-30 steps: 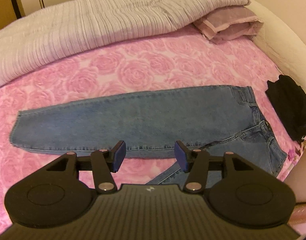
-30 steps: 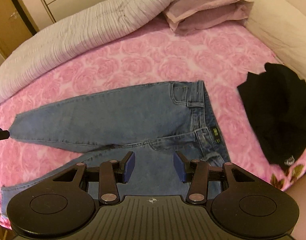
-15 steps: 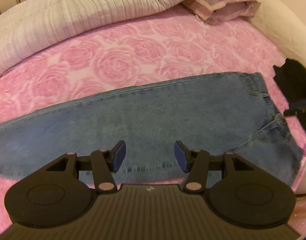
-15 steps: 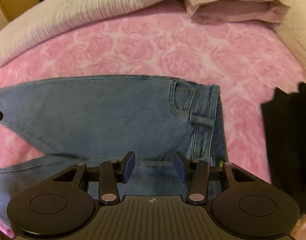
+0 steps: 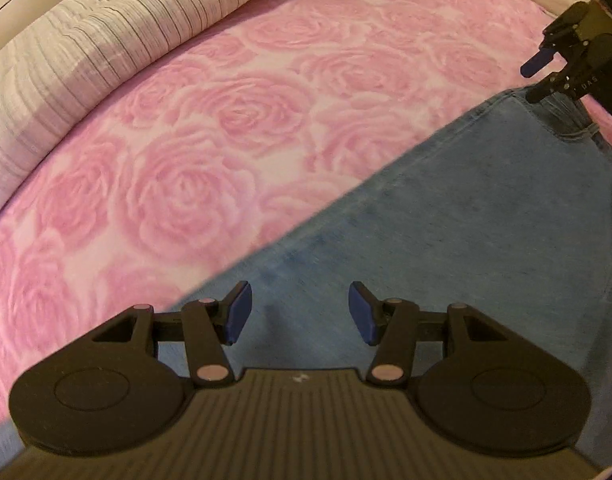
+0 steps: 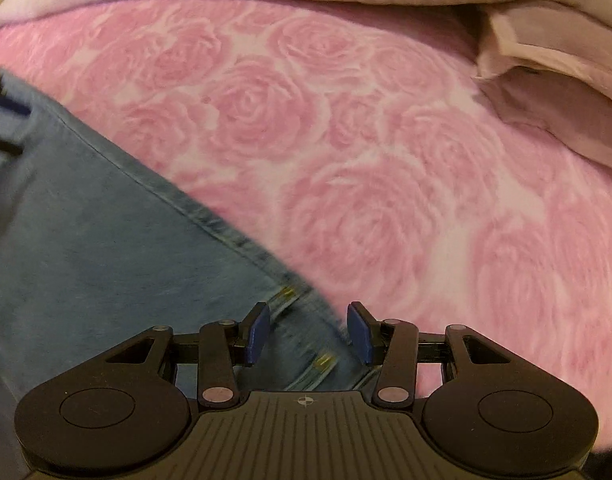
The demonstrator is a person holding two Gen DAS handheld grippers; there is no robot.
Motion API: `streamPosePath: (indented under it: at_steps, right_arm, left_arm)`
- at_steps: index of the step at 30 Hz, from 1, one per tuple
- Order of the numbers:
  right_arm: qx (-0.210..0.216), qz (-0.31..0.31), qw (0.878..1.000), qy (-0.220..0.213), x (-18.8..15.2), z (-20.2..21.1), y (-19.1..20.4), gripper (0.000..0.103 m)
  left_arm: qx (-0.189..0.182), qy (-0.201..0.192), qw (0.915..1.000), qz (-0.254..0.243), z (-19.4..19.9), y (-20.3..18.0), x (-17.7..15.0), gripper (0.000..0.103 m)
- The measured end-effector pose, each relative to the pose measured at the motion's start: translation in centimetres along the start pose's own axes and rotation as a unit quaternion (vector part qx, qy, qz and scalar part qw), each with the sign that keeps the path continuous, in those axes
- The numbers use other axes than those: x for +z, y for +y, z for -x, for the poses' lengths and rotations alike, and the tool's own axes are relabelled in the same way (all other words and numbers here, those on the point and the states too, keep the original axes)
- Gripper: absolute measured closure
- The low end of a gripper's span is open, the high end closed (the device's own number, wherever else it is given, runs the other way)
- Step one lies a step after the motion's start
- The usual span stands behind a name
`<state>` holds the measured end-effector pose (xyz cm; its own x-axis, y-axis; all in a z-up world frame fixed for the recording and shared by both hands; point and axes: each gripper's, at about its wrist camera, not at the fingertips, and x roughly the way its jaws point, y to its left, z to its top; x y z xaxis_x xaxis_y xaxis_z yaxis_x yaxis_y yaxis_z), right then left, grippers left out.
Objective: Fold clothes
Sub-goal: 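Grasp the leg hem with the left gripper while the right gripper grasps the waistband, folding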
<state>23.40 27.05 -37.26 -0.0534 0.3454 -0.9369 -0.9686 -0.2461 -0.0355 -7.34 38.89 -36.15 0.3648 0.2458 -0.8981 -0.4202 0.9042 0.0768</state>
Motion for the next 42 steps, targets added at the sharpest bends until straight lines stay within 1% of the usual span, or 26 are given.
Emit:
streamPosePath:
  at_steps: [2, 5, 8, 10, 11, 12, 13, 14, 15, 16, 18, 19, 21, 24, 26, 28, 29, 31, 33, 34, 35, 37, 39, 40, 41, 42]
  right_arm:
    - [0.029, 0.009, 0.999, 0.012, 0.1, -1.0, -1.2, 0.056]
    - [0.078, 0.005, 0.997, 0.017, 0.1, -1.9, -2.9, 0.056]
    - [0.117, 0.007, 0.992, 0.035, 0.4, -2.5, -4.1, 0.056]
    - [0.128, 0.010, 0.991, 0.040, 0.6, -2.6, -4.3, 0.057]
    - [0.129, 0.014, 0.991, 0.043, 0.7, -2.6, -4.2, 0.066]
    - [0.130, 0.018, 0.990, 0.046, 0.8, -2.5, -4.1, 0.074]
    - [0.127, 0.025, 0.990, 0.049, 0.9, -2.4, -3.8, 0.078]
    - [0.120, 0.034, 0.991, 0.053, 0.9, -2.3, -3.5, 0.092]
    - [0.112, 0.042, 0.991, 0.055, 0.9, -2.1, -3.1, 0.094]
    - [0.101, 0.050, 0.992, 0.053, 0.8, -1.9, -2.6, 0.095]
    - [0.075, 0.067, 0.994, 0.047, 0.6, -1.2, -1.5, 0.097]
    - [0.058, 0.073, 0.995, 0.038, 0.4, -0.5, -0.9, 0.097]
    - [0.023, 0.080, 0.996, 0.014, 0.0, 1.3, 0.2, 0.098]
    - [-0.040, 0.091, 0.994, -0.041, -1.3, 6.0, 3.1, 0.098]
    - [-0.080, 0.105, 0.988, -0.075, -2.9, 9.9, 5.7, 0.098]
    - [-0.114, 0.117, 0.981, -0.101, -4.9, 13.7, 8.8, 0.098]
    - [-0.126, 0.119, 0.979, -0.105, -6.2, 15.4, 10.6, 0.098]
    - [-0.146, 0.120, 0.976, -0.105, -9.2, 18.2, 14.1, 0.098]
    - [-0.149, 0.113, 0.979, -0.082, -12.1, 20.1, 17.8, 0.098]
    - [-0.146, 0.105, 0.982, -0.058, -13.5, 20.2, 19.6, 0.098]
    - [-0.140, 0.093, 0.985, -0.027, -14.9, 20.0, 21.4, 0.097]
    - [-0.121, 0.065, 0.989, 0.048, -17.7, 18.6, 23.7, 0.091]
    - [-0.107, 0.035, 0.987, 0.118, -20.3, 17.1, 25.6, 0.088]
    - [-0.112, 0.014, 0.985, 0.129, -21.1, 16.8, 26.0, 0.087]
    - [-0.112, -0.016, 0.986, 0.125, -21.5, 16.9, 26.1, 0.084]
    - [-0.106, -0.060, 0.986, 0.117, -21.8, 17.1, 25.8, 0.074]
  left_arm:
    - [0.002, 0.005, 0.9999, -0.013, -0.8, 1.1, 0.3, 0.054]
    - [0.002, 0.010, 0.9992, -0.038, -1.8, 2.7, 0.6, 0.054]
    - [-0.015, 0.025, 0.9980, -0.057, -3.0, 4.0, 0.5, 0.054]
    - [-0.030, 0.038, 0.9967, -0.066, -4.0, 4.6, 0.1, 0.054]
    - [-0.038, 0.038, 0.9966, -0.063, -4.3, 4.8, 0.0, 0.054]
    - [-0.046, 0.036, 0.9966, -0.058, -4.4, 5.0, -0.1, 0.058]
    - [-0.053, 0.035, 0.9965, -0.055, -4.4, 5.1, -0.2, 0.065]
    - [-0.061, 0.033, 0.9959, -0.058, -4.2, 5.1, -0.3, 0.070]
    - [-0.062, 0.030, 0.9953, -0.067, -4.0, 4.8, -0.4, 0.080]
    - [-0.058, 0.028, 0.9948, -0.079, -3.7, 4.4, -0.5, 0.093]
    - [-0.040, 0.024, 0.9937, -0.102, -2.9, 3.5, -0.6, 0.099]
    - [-0.029, 0.019, 0.9934, -0.110, -2.3, 3.0, -0.7, 0.099]
    - [-0.003, -0.005, 0.9947, -0.103, -0.2, 2.4, -0.9, 0.099]
    - [0.025, -0.052, 0.9963, -0.063, 5.1, 1.3, -2.5, 0.098]
    - [0.034, -0.083, 0.9955, -0.030, 9.2, 0.5, -4.0, 0.098]
    - [0.019, -0.100, 0.9947, 0.019, 13.7, -0.5, -6.5, 0.099]
    - [0.008, -0.101, 0.9939, 0.042, 15.7, -1.1, -7.9, 0.099]
    - [-0.016, -0.088, 0.9923, 0.085, 18.7, -2.8, -11.0, 0.099]
    - [-0.041, -0.056, 0.9896, 0.126, 20.6, -5.5, -14.6, 0.099]
    - [-0.055, -0.035, 0.9865, 0.151, 20.9, -6.7, -16.4, 0.098]
    - [-0.068, -0.009, 0.9810, 0.181, 20.9, -7.9, -18.3, 0.098]
    - [-0.084, 0.041, 0.9664, 0.239, 20.2, -9.4, -21.2, 0.095]
    - [-0.098, 0.079, 0.9490, 0.289, 19.5, -10.6, -23.6, 0.095]
    - [-0.107, 0.085, 0.9420, 0.307, 19.6, -10.9, -24.4, 0.094]
    - [-0.112, 0.086, 0.9361, 0.322, 19.7, -11.2, -25.0, 0.091]
    - [-0.111, 0.082, 0.9320, 0.335, 19.9, -11.3, -25.3, 0.082]
